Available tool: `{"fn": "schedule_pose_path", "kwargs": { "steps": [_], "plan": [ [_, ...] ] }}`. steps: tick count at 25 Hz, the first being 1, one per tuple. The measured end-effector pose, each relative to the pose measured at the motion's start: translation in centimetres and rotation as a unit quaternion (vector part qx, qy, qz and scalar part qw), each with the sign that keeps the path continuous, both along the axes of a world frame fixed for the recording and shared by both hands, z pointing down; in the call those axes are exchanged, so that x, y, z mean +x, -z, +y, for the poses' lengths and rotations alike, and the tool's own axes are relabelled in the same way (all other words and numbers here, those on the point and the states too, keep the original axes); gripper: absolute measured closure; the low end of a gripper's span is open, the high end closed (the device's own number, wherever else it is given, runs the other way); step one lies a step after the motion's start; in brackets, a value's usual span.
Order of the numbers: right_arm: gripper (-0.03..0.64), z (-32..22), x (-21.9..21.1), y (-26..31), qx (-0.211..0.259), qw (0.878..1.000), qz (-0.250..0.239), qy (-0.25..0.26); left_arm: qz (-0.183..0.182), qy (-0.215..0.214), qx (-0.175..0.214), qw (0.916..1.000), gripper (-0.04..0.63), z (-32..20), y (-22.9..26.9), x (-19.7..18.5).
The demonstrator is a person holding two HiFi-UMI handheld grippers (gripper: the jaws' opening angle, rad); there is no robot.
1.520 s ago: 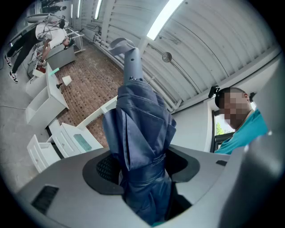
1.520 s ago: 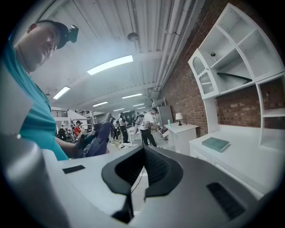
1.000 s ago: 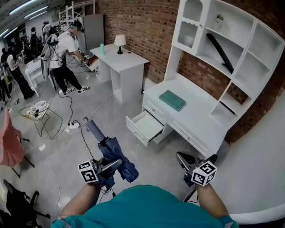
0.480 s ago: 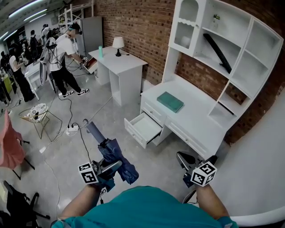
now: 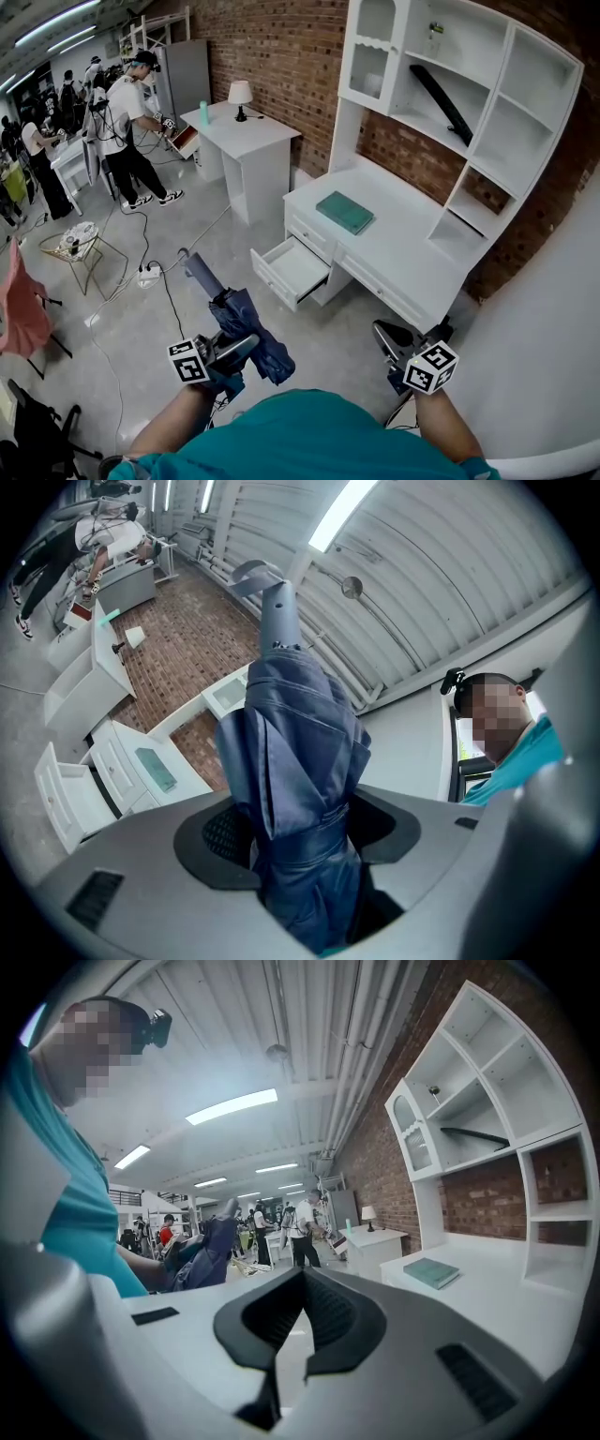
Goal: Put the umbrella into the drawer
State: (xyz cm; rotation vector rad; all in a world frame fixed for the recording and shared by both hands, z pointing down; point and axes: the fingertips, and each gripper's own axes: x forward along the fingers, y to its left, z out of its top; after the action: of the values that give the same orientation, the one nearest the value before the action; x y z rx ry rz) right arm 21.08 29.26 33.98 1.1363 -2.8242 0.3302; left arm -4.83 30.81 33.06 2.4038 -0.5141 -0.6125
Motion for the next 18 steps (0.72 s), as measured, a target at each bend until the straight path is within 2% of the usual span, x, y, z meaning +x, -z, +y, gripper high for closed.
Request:
{"fn": "schedule_pose_path", "kwargs": {
  "steps": [9,18],
  "plan": [
    [0.595,0.6,6.6,-0.4,0.002,1.000,-0.004,-0.013,0.030,-0.027,-0.005,0.9992,0.314,-0.5,0.1,6.3],
    [0.595,-3.1,4.8,-2.3,-0.019,1.000,-0.004,-0.012,0.029,-0.021,-0.016,0.9992,0.314,-4.5,-1.5,4.3]
  ]
}}
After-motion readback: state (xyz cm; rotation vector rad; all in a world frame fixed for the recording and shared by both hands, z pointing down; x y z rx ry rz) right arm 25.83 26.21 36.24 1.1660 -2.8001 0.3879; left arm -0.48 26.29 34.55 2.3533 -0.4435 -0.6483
